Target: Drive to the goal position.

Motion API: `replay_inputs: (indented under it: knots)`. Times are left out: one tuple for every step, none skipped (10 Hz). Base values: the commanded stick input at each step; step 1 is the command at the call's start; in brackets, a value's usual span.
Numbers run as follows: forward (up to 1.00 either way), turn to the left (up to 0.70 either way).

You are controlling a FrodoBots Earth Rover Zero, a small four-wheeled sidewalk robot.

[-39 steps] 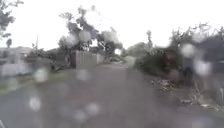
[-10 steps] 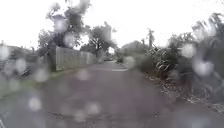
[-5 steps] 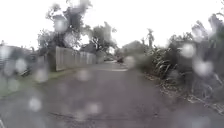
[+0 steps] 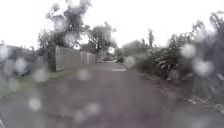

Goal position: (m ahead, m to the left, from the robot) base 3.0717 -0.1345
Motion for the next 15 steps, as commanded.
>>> replay_inputs:
  knots:
    - [1.00,0.00]
    - [1.00,0.00]
    - [1.00,0.00]
    - [1.00,0.00]
    - [1.00,0.00]
    - [1.00,0.00]
    - [1.00,0.00]
    - [1.00,0.00]
    - [1.00,0.00]
    - [1.00,0.00]
    - [1.00,0.00]
    - [1.00,0.00]
    - [1.00,0.00]
    - [1.00,0.00]
    - [1.00,0.00]
